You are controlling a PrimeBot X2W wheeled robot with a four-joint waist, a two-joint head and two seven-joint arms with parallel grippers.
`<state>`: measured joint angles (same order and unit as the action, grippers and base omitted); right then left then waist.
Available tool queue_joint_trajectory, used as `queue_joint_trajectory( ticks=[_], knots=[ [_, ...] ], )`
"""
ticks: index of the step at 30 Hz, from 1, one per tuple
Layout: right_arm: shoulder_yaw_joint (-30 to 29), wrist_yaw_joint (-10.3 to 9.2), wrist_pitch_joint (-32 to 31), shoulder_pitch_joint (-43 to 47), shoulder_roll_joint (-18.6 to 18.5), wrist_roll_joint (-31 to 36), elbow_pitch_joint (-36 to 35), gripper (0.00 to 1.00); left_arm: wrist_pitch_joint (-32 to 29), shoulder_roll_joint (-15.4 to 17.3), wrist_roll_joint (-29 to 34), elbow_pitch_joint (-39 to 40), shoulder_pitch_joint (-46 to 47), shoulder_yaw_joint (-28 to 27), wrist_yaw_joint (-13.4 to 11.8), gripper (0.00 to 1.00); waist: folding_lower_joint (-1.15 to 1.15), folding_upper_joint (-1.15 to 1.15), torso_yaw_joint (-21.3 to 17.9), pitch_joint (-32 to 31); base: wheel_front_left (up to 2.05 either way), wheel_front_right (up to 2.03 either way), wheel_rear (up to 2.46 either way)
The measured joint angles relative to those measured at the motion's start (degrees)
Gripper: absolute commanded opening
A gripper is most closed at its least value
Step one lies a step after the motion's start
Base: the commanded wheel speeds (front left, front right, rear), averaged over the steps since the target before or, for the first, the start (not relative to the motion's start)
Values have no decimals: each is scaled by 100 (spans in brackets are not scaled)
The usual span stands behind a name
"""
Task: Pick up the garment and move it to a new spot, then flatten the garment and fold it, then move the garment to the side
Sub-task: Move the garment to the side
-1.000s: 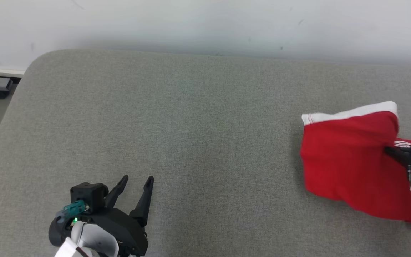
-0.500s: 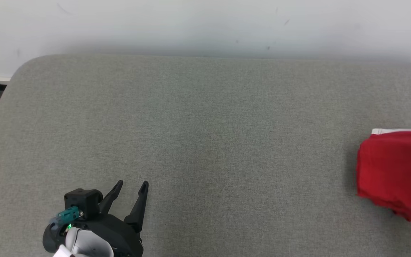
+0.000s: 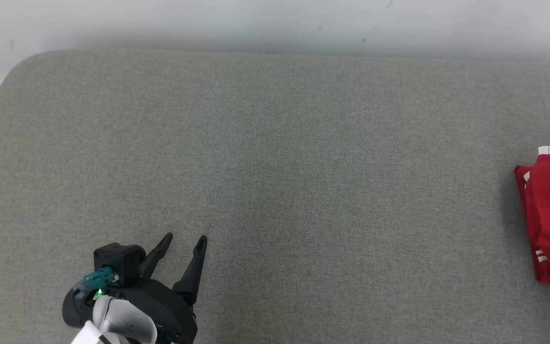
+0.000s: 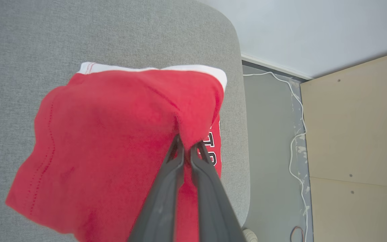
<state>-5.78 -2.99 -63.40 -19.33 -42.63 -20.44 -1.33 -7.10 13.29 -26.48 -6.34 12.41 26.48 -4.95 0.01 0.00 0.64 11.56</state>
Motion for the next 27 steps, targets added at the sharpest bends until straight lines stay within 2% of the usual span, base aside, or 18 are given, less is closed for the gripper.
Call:
queue_joint_trajectory(
  ticks=[5,8,13,15,16,23,24,25,26,27],
  knots=[
    [212,108,32,135,-71,132,132,0,-20,4,0,16,48,-2,0,100,0,0,66,124,0,0,0],
    [332,185,41,188,-252,398,236,0,-41,14,0,36,104,-18,-1,100,0,0,93,194,0,0,0],
    [466,193,159,179,-388,726,382,0,-43,16,0,38,109,-26,-1,100,0,0,111,282,0,0,0],
    [528,191,191,179,-388,816,479,21,-43,18,0,35,123,-31,-1,100,0,0,108,304,0,0,0],
    [549,174,196,189,-393,856,517,0,-43,18,0,34,136,-31,-1,100,0,0,107,310,0,0,0],
    [589,57,325,247,-457,1144,758,0,-77,41,0,35,219,-35,0,100,0,0,84,344,0,0,0],
    [581,-5,393,243,-445,1147,786,50,-78,46,0,35,219,-35,0,100,0,0,78,349,0,0,0],
    [583,-10,474,234,-432,1148,801,91,-81,51,0,35,219,-36,0,100,0,0,72,354,0,0,0],
    [597,-11,550,218,-423,1165,810,100,-93,51,0,35,219,-34,0,100,0,0,67,359,0,0,0],
    [626,-11,642,195,-423,1189,813,100,-93,49,0,35,220,-33,0,100,0,0,61,365,0,0,0]
  ],
)
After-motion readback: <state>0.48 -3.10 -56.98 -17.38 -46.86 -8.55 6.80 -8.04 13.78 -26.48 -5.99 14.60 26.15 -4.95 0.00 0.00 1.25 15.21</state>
